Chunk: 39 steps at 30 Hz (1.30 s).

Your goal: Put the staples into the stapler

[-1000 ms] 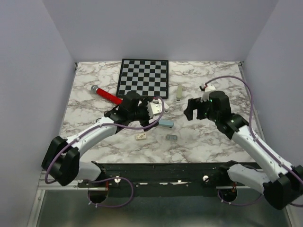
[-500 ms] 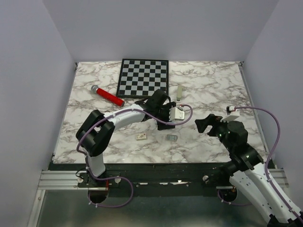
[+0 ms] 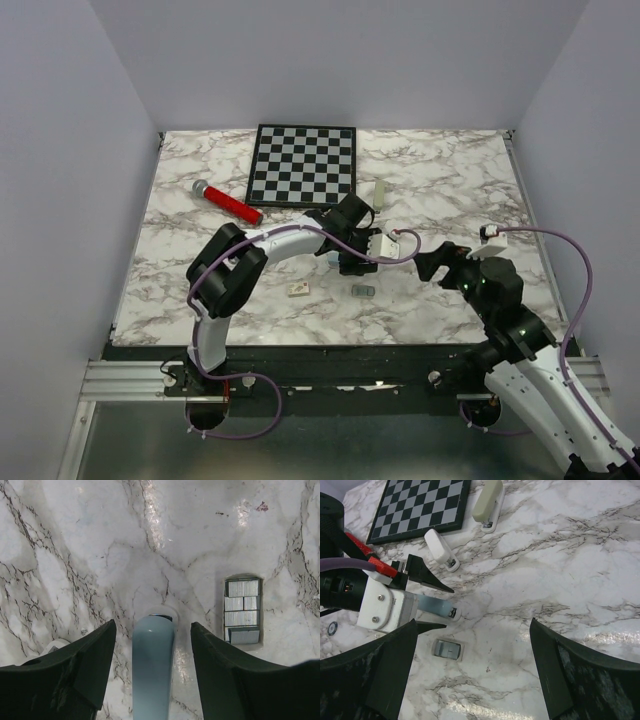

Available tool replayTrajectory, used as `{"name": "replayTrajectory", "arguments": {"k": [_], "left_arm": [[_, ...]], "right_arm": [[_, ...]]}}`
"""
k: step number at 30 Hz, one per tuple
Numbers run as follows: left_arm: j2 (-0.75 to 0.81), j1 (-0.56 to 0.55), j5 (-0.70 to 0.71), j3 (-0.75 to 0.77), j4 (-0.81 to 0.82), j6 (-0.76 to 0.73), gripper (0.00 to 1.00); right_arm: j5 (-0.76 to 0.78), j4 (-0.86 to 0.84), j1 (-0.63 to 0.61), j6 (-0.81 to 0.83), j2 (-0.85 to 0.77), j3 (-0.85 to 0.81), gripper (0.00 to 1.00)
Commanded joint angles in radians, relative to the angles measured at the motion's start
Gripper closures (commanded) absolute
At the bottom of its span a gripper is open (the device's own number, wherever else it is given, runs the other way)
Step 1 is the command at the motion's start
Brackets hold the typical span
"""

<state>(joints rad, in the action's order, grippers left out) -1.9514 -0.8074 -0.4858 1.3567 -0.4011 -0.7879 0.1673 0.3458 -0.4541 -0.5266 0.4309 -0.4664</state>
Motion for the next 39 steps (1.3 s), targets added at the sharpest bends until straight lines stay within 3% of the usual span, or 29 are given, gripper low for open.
{"name": "replayTrajectory", "arguments": {"k": [1, 8, 11, 13, 18, 26, 29, 36, 39], "left_arm": [[-0.032, -0.004, 0.012, 0.044, -0.038, -0.017, 0.33], [-0.009, -0.004, 0.003, 0.047, -0.035, -0.005, 0.70], [0.043, -0.003, -0.014, 0.013, -0.007, 0.024, 0.78], [0.100, -0.003, -0.026, -0.013, 0.051, 0.076, 0.88], [0.242, 0.002, -0.050, -0.166, 0.298, 0.242, 1.00], [0.474, 0.005, -0.063, -0.436, 0.810, 0.649, 1.00], [0.520, 0.005, -0.060, -0.491, 0.921, 0.726, 1.00], [0.580, 0.002, -0.042, -0.527, 0.938, 0.759, 1.00], [0.595, 0.002, -0.045, -0.531, 0.940, 0.762, 1.00]], "right_arm": [[0.011, 0.012, 0.005, -0.013, -0.009, 0.025, 0.00], [-0.029, 0.001, 0.003, -0.009, -0.003, 0.029, 0.00], [-0.066, -0.036, 0.003, 0.008, 0.020, 0.028, 0.00], [-0.089, -0.062, 0.003, 0.022, 0.041, 0.023, 0.00], [-0.181, -0.111, 0.003, 0.013, 0.185, -0.049, 0.04], [-0.366, -0.215, 0.003, -0.041, 0.351, -0.123, 0.20], [-0.406, -0.257, 0.003, -0.058, 0.393, -0.141, 0.26], [-0.463, -0.295, 0.003, -0.104, 0.497, -0.189, 0.31], [-0.433, -0.303, 0.005, -0.119, 0.512, -0.186, 0.42]]}}
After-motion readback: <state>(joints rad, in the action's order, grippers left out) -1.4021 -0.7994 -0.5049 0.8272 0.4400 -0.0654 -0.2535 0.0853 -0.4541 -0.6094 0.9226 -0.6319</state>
